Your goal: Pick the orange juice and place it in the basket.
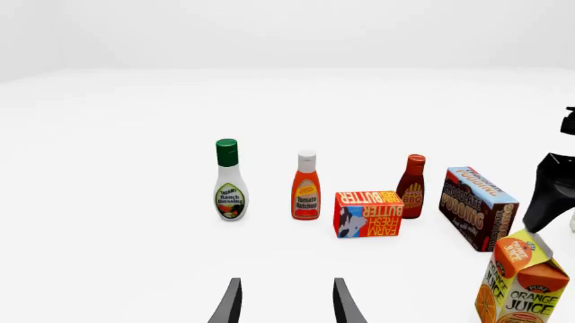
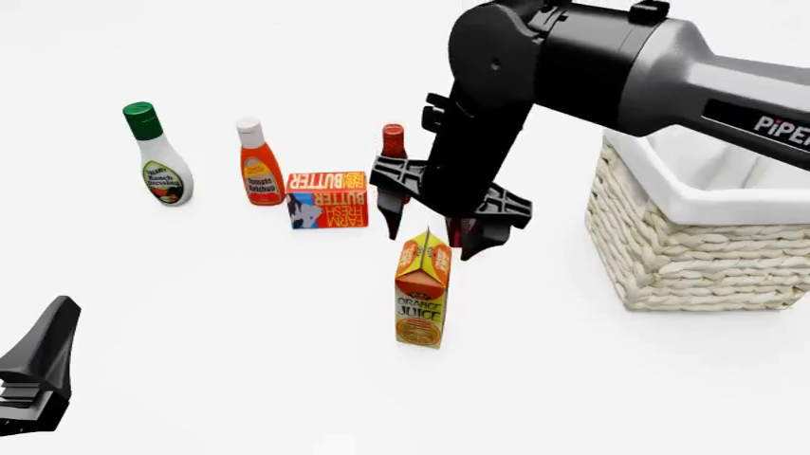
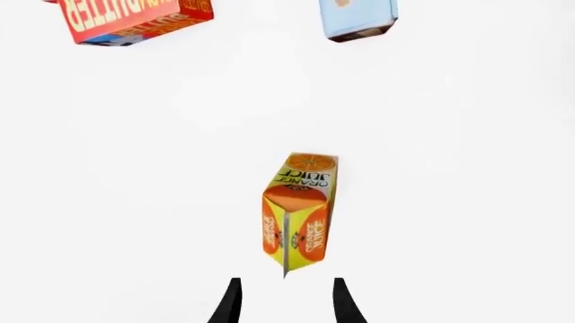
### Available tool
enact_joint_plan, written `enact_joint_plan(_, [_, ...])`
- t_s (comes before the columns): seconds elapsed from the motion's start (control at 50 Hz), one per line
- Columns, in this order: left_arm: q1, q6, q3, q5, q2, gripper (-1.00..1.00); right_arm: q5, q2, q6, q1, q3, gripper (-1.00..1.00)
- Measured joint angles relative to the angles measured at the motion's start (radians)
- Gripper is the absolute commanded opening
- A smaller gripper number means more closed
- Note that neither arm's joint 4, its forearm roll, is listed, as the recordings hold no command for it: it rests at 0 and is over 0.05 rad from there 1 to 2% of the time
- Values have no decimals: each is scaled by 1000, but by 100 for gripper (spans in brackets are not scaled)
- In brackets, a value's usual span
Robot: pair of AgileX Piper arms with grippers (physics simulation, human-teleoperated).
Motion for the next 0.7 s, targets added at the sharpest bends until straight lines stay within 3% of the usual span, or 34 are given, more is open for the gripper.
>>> enact_joint_plan(0.7, [0,0,0,0,0,100,0,66,-44,-16,-28,100])
